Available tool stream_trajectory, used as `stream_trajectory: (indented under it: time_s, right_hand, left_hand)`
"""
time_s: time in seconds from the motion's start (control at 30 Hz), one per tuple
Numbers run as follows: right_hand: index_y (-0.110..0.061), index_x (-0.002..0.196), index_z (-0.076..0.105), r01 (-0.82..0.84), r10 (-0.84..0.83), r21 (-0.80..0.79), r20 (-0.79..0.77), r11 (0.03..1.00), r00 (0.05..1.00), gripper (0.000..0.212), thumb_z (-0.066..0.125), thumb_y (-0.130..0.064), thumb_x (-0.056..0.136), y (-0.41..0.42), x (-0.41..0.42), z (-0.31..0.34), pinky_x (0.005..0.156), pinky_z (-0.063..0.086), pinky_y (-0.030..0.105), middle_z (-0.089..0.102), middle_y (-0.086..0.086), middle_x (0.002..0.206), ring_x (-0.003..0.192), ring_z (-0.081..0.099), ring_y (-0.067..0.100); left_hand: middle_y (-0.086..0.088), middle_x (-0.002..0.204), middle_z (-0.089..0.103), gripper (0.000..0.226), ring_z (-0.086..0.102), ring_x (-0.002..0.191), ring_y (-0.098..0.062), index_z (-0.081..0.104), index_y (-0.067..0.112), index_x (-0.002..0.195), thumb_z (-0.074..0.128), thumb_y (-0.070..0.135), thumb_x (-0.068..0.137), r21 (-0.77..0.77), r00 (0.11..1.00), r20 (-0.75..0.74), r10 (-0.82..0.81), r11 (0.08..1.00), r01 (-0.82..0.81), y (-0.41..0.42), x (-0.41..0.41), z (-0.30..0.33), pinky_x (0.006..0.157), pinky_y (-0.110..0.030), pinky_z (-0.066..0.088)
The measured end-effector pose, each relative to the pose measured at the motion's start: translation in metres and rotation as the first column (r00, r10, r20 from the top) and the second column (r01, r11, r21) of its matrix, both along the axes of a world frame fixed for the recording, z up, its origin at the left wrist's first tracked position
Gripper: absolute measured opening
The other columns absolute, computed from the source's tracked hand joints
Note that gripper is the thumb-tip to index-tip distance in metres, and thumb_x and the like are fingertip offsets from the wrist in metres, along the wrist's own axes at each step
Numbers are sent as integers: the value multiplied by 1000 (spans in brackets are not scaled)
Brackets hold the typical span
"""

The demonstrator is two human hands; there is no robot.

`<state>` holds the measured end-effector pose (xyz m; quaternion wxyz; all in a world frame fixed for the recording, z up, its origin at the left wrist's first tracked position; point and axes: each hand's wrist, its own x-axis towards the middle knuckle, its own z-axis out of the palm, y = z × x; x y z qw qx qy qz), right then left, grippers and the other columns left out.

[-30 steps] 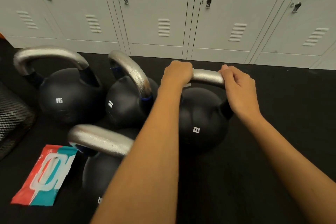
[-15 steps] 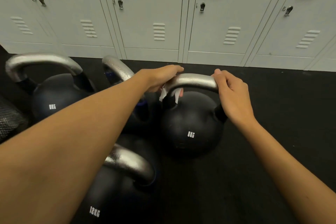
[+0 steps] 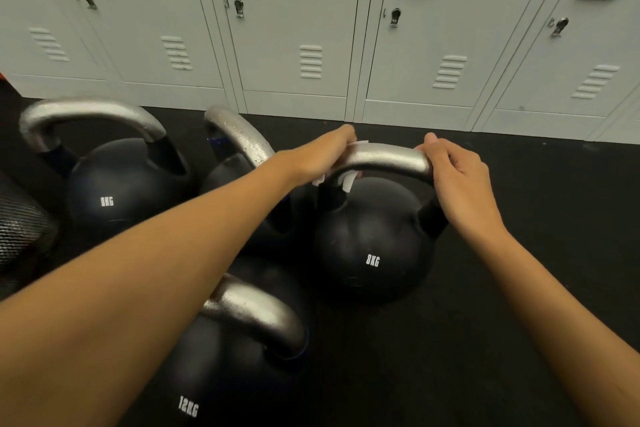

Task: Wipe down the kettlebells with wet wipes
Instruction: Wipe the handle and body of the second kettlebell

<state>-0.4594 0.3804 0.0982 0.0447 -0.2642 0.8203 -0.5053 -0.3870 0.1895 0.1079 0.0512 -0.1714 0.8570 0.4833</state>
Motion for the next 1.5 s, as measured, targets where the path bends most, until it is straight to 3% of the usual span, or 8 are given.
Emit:
stream_trajectory:
  time_s: [0.2, 0.47, 0.73, 0.93, 1.07, 1.2, 1.37, 1.5]
  right_hand:
    - [-22, 86, 71, 77, -42, -180, 191, 981, 981, 41, 38, -38, 105, 9, -17, 13, 88, 49, 27, 72, -1, 93, 93, 67, 13]
    - [-18, 92, 68, 166, -95, -345, 214, 924, 972, 38, 37, -33, 106, 24, -28, 24, 87, 53, 31, 71, 3, 91, 96, 69, 19]
    - [-19, 104, 61, -77, 203, -489, 209, 869, 957, 22, 39, -14, 105, 7, -2, 37, 97, 52, 29, 66, 6, 110, 109, 67, 20]
    - [-26, 120, 62, -195, 210, 101, -163, 976, 964, 23, 49, -24, 101, -14, 17, 28, 87, 41, 8, 65, -12, 117, 108, 58, 0]
    - [-15, 111, 68, -130, 287, 365, -419, 922, 861, 27, 43, -22, 104, -35, 25, 20, 90, 44, 43, 71, 3, 105, 100, 60, 27]
    - [-21, 124, 64, -84, 221, 307, -445, 948, 868, 30, 40, -27, 105, -19, 21, 8, 94, 43, 45, 69, -2, 114, 104, 59, 21]
    - [-34, 111, 65, -30, 30, -4, -107, 1000, 994, 28, 38, -36, 106, 18, 14, -9, 78, 40, 12, 63, -21, 93, 87, 56, -3]
    - [-36, 116, 65, 149, -104, -131, 296, 980, 949, 51, 21, -57, 103, 23, 15, -43, 101, 41, 33, 69, -4, 111, 109, 59, 10]
  left_hand:
    - [-1, 79, 43, 25, 37, 74, -19, 38, 12, 91, 19, 24, 102, -341, 994, -21, -108, 935, 94, 25, -3, 26, 67, -30, 30]
    - [-11, 113, 54, 38, 47, 103, -28, 51, 9, 107, 27, 38, 100, -836, 944, -178, -278, 549, 4, 93, -12, 14, 93, -40, 30]
    - [-9, 117, 49, 31, 45, 114, -23, 54, 3, 120, 47, 17, 93, -423, 891, -417, -180, 906, -14, 80, 0, 31, 91, -24, 31]
    - [-4, 103, 62, 22, 59, 95, -15, 71, 9, 96, 50, 10, 88, -384, 902, -429, -59, 915, -123, 22, 30, 48, 89, -28, 45]
    - [-4, 117, 59, 34, 57, 108, -16, 58, 13, 121, 59, 19, 88, -433, 964, -265, -31, 897, -90, -1, 43, 37, 97, -31, 46]
    - [-8, 129, 47, 62, 51, 114, -25, 39, 12, 137, 65, 31, 84, -455, 998, -1, -64, 889, 56, 1, 45, 19, 99, -39, 44]
    - [-4, 112, 45, 44, 49, 103, -23, 45, 12, 124, 60, 33, 88, -436, 997, 28, -78, 896, 82, 9, 51, 10, 87, -32, 40]
    - [-2, 117, 39, 51, 44, 106, -19, 39, 14, 134, 58, 33, 90, -427, 998, 4, -69, 902, 64, 14, 54, 10, 84, -27, 33]
